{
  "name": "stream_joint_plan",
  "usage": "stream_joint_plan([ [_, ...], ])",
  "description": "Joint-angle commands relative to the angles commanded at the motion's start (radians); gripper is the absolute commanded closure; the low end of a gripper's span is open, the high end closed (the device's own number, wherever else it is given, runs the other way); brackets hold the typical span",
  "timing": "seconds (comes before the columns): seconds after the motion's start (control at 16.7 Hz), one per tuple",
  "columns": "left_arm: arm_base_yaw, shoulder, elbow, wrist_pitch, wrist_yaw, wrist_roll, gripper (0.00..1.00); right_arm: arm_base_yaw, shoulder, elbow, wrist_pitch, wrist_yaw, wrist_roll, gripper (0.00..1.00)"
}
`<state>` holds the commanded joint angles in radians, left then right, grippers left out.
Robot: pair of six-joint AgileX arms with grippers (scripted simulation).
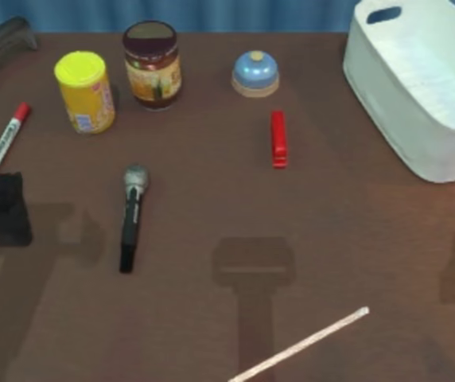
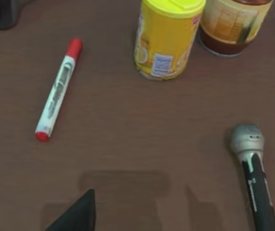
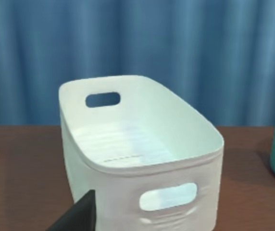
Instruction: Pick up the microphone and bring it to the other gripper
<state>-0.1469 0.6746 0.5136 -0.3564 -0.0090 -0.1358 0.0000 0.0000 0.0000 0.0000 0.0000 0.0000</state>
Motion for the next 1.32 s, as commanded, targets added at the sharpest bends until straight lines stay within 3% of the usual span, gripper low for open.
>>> stream_joint_plan([
  [0.36, -0.121, 0.612, 0.412, -0.309, -0.008, -0.111, 0.00, 0.000, 0.000, 0.000, 0.000, 0.000, 0.000, 0.00],
  [0.72, -0.218, 1.065, 0.750, -0.543, -0.013, -0.201, 0.00, 0.000, 0.000, 0.000, 0.000, 0.000, 0.000, 0.00],
  [1.02, -0.258, 1.242, 0.897, -0.631, -0.016, -0.238, 0.00, 0.000, 0.000, 0.000, 0.000, 0.000, 0.000, 0.00],
  [1.32, -0.254, 1.248, 0.901, -0.633, -0.015, -0.238, 0.00, 0.000, 0.000, 0.000, 0.000, 0.000, 0.000, 0.00],
])
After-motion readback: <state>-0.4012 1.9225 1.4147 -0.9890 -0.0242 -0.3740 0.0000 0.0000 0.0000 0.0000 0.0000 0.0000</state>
